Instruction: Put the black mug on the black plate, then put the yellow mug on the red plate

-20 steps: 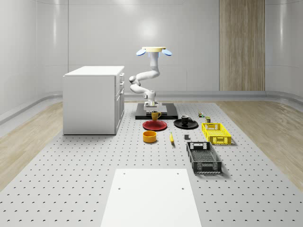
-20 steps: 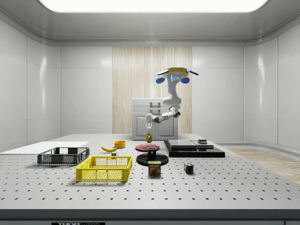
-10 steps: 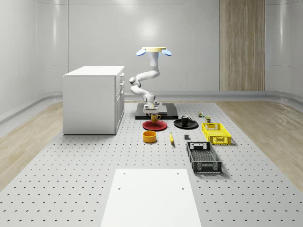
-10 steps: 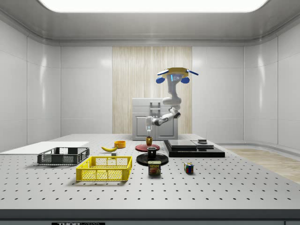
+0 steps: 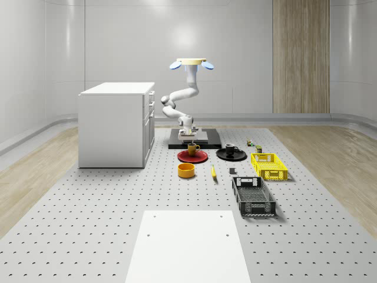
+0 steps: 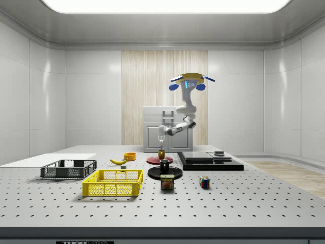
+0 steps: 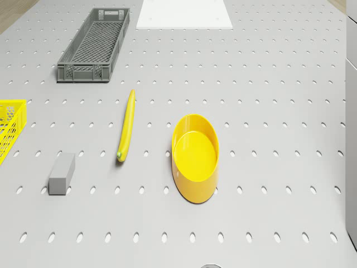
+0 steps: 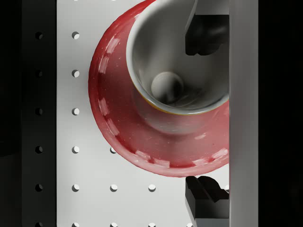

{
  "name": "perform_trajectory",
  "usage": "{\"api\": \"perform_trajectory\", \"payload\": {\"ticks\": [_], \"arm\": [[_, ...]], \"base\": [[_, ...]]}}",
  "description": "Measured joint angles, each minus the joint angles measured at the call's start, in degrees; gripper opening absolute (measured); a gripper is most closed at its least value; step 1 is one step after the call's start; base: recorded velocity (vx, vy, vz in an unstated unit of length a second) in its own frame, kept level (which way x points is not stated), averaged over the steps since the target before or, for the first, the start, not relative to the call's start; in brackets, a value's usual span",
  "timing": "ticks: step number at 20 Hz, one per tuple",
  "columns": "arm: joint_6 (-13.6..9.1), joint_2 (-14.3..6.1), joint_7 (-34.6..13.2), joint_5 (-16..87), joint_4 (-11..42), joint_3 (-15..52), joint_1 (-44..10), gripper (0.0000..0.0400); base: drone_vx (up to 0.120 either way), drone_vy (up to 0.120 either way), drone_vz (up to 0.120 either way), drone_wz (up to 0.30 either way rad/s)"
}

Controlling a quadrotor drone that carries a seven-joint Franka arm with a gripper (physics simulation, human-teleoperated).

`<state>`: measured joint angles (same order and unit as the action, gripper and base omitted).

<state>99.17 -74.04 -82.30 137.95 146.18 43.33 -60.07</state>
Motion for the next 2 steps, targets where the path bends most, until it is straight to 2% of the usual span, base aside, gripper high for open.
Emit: {"api": "perform_trajectory", "payload": {"ticks": [2], "arm": [[-0.4,-0.1,0.0,-0.3,0.5,0.3,0.2,0.0388]], "base": [[0.0,0.0,0.0,0.0]]}}
